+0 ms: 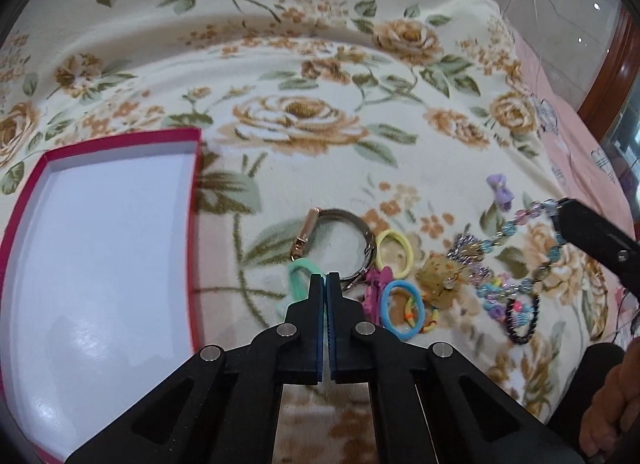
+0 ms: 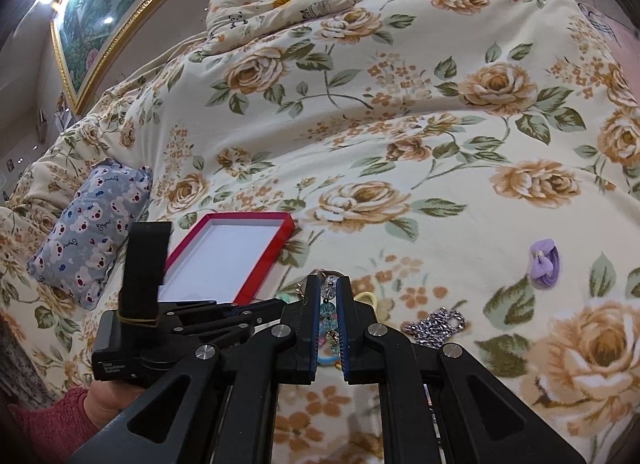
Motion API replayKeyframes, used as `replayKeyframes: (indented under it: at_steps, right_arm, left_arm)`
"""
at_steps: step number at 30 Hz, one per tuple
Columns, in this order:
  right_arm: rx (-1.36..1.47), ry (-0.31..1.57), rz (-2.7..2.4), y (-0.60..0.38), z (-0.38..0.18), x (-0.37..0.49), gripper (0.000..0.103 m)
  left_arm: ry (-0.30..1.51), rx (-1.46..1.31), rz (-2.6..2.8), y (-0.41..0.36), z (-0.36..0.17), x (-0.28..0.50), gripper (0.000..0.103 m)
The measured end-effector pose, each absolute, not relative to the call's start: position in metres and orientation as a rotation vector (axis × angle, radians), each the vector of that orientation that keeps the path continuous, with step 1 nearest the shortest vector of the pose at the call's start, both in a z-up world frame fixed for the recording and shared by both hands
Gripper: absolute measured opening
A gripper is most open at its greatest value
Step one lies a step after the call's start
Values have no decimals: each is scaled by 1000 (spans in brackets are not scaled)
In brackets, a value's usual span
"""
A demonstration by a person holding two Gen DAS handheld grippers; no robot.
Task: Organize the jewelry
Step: 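Carry both items into the red box and open both tools to release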
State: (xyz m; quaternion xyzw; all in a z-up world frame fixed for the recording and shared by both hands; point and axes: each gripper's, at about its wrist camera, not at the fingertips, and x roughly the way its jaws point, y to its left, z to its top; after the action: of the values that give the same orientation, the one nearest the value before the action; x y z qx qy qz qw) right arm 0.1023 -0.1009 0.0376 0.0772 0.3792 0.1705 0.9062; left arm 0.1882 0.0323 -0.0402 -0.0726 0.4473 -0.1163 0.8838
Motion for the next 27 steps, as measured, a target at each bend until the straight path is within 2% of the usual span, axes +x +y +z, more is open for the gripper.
replayKeyframes:
  at_steps: [14,27]
  right_arm:
    - [162,791,503,-37,40,126,7]
    - [171,865,681,62,5,169,7]
  left_arm:
    - [828,-243,-148,115,5,134,0]
    - [851,-263,8,177,0,129,0]
